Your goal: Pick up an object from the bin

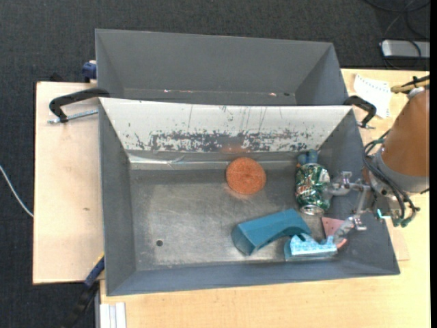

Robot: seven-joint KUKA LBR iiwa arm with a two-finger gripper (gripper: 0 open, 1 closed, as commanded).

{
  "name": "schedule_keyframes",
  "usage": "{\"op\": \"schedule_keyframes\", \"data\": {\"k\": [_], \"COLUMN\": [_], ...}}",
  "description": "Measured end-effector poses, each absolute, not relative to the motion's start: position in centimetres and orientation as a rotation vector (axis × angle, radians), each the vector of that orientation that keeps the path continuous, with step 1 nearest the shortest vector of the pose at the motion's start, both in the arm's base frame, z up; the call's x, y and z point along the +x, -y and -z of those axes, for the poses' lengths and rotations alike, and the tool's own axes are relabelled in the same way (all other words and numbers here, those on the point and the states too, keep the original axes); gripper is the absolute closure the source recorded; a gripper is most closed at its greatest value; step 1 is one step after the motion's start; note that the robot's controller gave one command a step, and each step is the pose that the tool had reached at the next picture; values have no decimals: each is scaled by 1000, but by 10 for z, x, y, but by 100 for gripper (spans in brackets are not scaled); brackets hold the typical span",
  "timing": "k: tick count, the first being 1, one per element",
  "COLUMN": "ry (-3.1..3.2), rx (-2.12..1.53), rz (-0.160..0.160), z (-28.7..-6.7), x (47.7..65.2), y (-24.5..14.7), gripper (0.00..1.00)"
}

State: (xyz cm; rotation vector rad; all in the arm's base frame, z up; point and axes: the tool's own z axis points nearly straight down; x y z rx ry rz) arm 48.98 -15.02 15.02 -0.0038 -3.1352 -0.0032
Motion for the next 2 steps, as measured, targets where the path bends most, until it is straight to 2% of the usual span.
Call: {"op": "schedule_keyframes", "data": {"k": [1,2], "ry": [3143,3179], "rx": [0,13], "rz": [1,-14], "z": [-154,-98], "x": [492,507], "y": [150,155], "gripper": [0,0]}}
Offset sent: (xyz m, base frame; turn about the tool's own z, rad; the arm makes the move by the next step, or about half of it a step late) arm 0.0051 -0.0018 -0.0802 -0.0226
